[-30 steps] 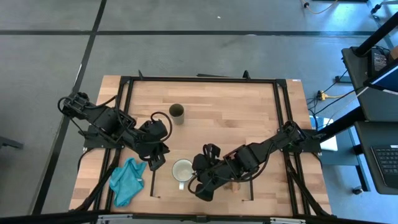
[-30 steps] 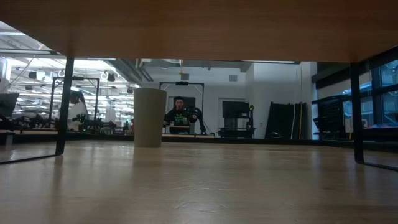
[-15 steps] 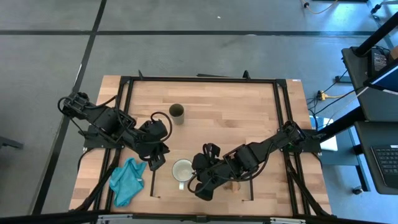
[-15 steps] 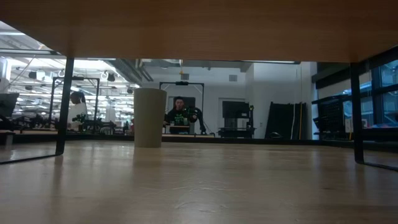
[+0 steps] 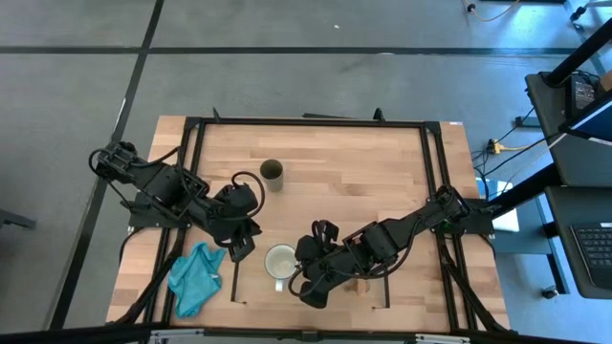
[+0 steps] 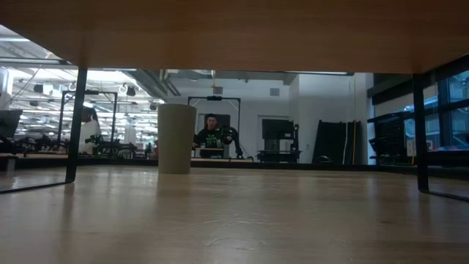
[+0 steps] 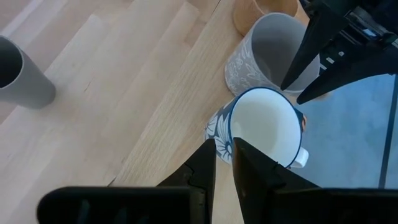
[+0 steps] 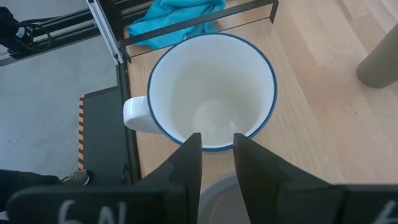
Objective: Stack small to large cups/mugs on shelf
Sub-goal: Put the white mug on the shelf
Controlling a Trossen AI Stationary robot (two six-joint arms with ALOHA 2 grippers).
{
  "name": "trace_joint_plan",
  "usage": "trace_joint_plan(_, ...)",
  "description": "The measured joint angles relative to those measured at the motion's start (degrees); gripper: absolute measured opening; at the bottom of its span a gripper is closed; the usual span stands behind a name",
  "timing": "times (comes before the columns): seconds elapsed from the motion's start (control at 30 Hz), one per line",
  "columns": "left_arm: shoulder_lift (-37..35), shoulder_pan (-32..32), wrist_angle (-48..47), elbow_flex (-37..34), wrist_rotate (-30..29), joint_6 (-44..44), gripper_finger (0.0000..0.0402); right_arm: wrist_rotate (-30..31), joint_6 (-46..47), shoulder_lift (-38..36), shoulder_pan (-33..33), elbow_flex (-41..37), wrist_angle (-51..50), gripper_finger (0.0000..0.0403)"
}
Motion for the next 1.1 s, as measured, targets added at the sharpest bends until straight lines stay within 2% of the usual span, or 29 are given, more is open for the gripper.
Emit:
trace_joint_plan(0.6, 0.0, 0.3, 1.9, 0.0, 0.0, 0.0, 0.0047, 0.0, -0.1, 0.0, 0.0, 0.0, 0.0, 0.0094)
trace_joint_plan(0.73, 0.0, -1.4, 9.4, 0.0, -1.3, 6.6, 0.0047, 0.0, -0.2, 0.0, 0.0, 0.0, 0.0, 0.0094)
trace_joint_plan(0.97, -1.4, -8.8, 28.4, 0.0, -9.7, 20.7, 0.0047, -0.9, 0.0, 0.0, 0.1, 0.0, -0.8, 0.0094)
trace_joint_plan(1.1, -3.3, -12.9, 33.1, 0.0, -12.7, 21.9, 0.0047, -1.3, 1.1, 0.0, 0.5, 0.0, -1.0, 0.0094)
